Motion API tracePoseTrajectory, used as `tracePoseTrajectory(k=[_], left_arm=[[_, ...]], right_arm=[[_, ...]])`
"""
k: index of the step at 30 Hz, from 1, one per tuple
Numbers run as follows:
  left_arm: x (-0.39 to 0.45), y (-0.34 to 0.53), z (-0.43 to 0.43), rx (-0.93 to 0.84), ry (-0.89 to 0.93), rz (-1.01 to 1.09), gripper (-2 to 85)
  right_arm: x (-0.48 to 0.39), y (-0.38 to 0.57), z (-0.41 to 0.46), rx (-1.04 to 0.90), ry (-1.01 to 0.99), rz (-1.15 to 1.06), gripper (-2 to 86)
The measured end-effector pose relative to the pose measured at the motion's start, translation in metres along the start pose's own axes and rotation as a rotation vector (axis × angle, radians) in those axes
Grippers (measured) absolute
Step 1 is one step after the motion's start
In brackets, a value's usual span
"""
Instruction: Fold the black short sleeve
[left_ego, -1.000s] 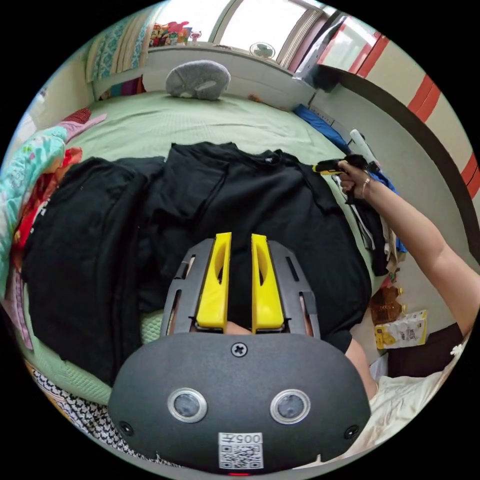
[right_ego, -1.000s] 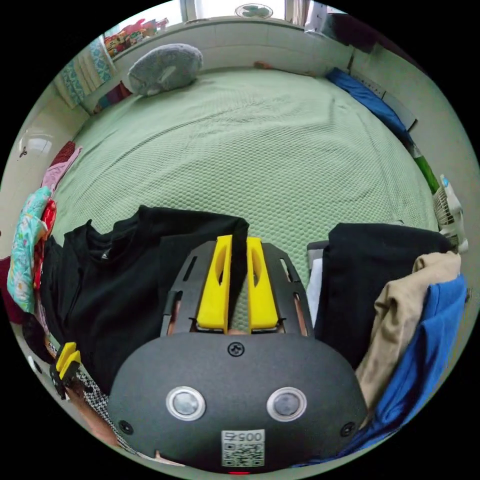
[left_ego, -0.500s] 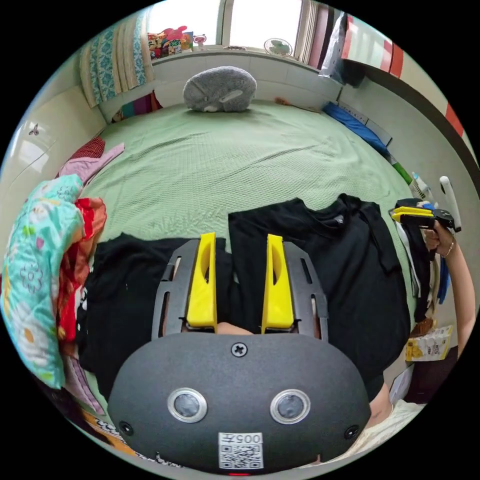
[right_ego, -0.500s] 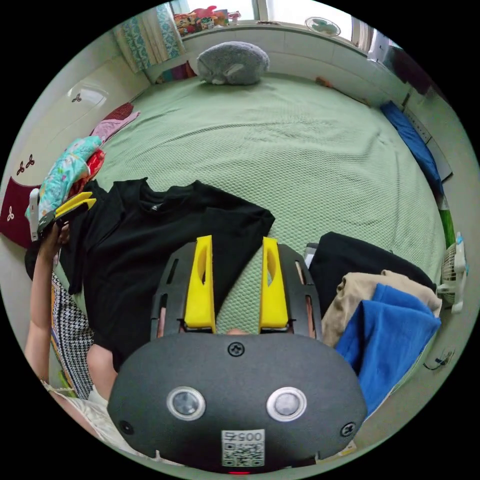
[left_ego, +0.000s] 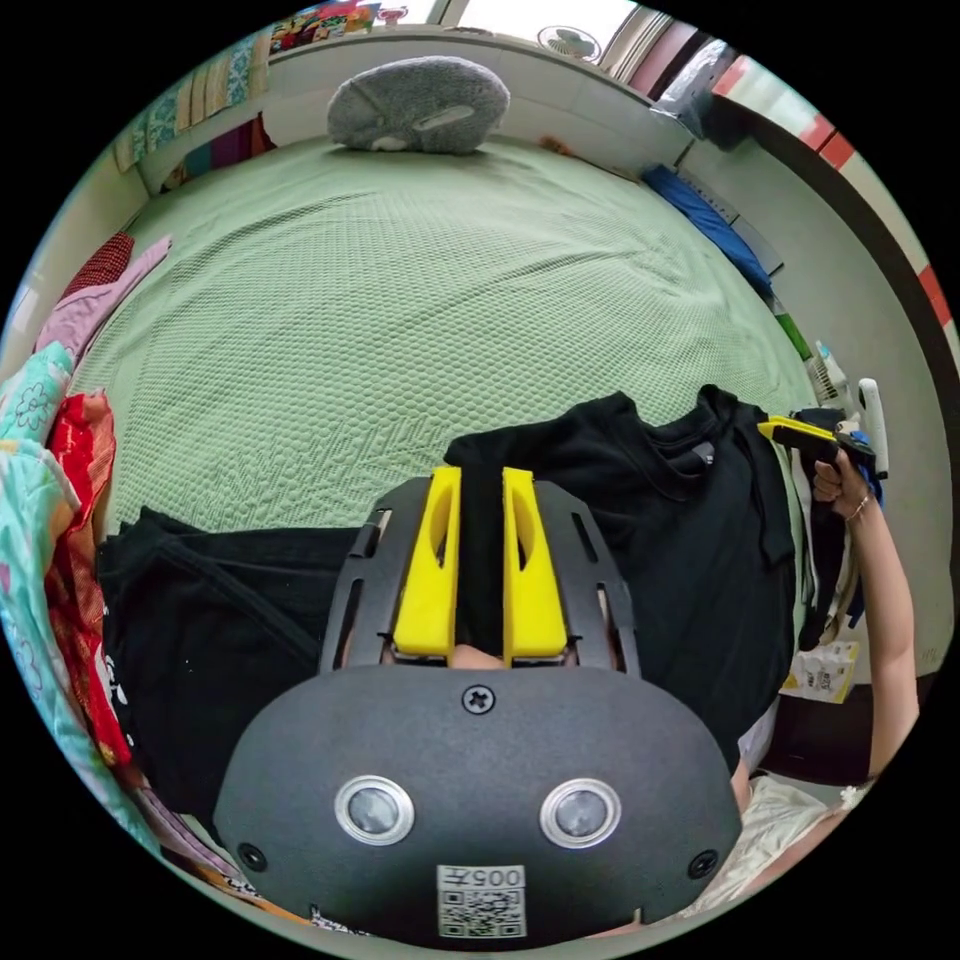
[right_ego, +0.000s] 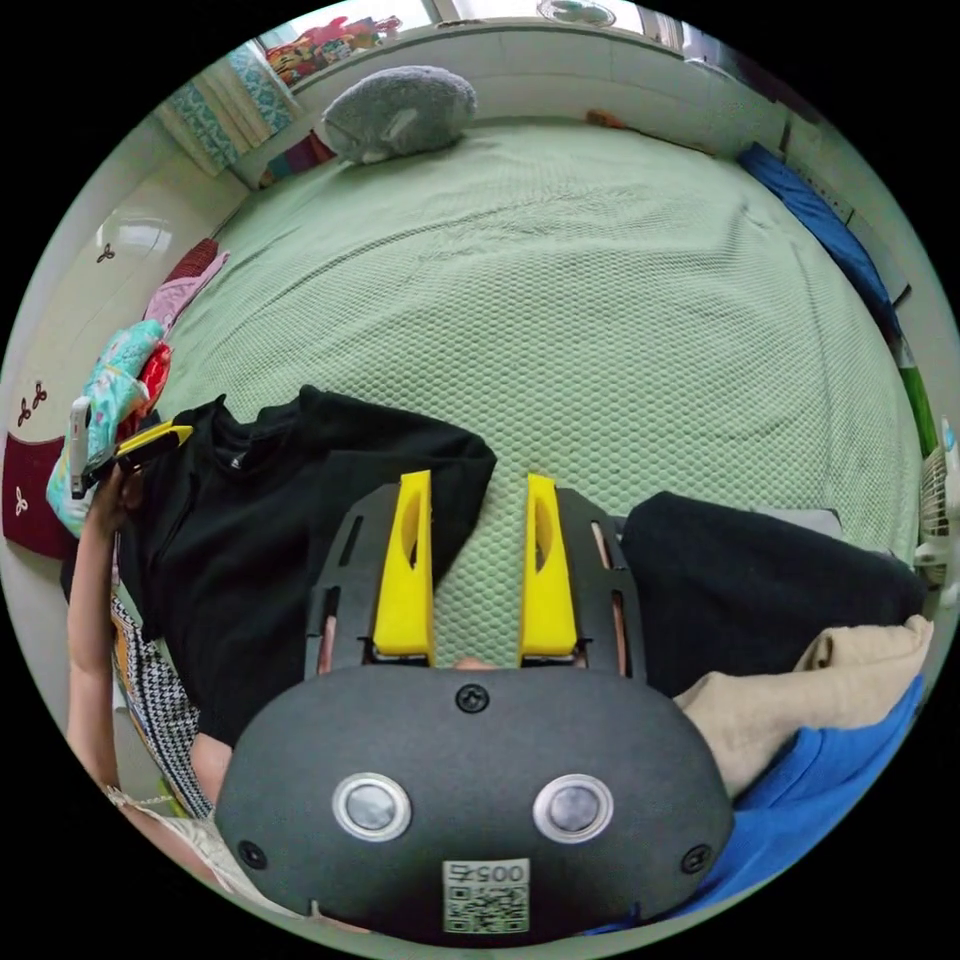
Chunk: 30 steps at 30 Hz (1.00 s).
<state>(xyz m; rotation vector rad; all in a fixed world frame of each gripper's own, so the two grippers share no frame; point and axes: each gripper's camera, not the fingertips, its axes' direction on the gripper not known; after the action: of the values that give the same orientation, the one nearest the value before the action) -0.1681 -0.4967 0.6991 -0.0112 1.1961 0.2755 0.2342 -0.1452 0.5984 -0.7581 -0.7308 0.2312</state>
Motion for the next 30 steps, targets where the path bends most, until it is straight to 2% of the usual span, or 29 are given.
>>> tracePoseTrajectory(k=[4,7,11,15,19,23,26,30], left_arm=[[0.004,0.004,-0.008,0.01,0.009,-0.007,4.4],[0.009,0.009,-0.021,0.02,-0.033,-0.002,3.9],[0.018,0.018,-0.059,0.083,-0.162,0.047,3.2],[0.016,0.025,-0.097,0.144,-0.123,0.032,2.8],[0.024,0.029,-0.14,0.24,-0.197,0.026,2.4],[0.036,0.032,-0.184,0.372,-0.184,0.01,2.5],[0.046,0.046,-0.2,0.416,-0.236,0.006,2.6],[0.053,0.085,-0.207,0.43,-0.249,0.041,2.7]], right_arm=[[-0.013,0.005,-0.004,0.019,-0.095,-0.031,8.7],[-0.026,0.006,0.003,-0.023,0.034,-0.028,6.0],[-0.043,0.014,-0.022,0.028,0.059,-0.073,0.0],[-0.048,0.017,-0.052,0.058,0.075,-0.076,-0.8],[-0.055,0.017,-0.092,0.164,0.111,-0.004,-0.8],[-0.067,0.014,-0.134,0.263,0.123,0.058,-0.8],[-0.082,0.025,-0.159,0.353,0.149,0.073,-0.8],[-0.097,0.059,-0.171,0.367,0.148,0.035,-0.8]])
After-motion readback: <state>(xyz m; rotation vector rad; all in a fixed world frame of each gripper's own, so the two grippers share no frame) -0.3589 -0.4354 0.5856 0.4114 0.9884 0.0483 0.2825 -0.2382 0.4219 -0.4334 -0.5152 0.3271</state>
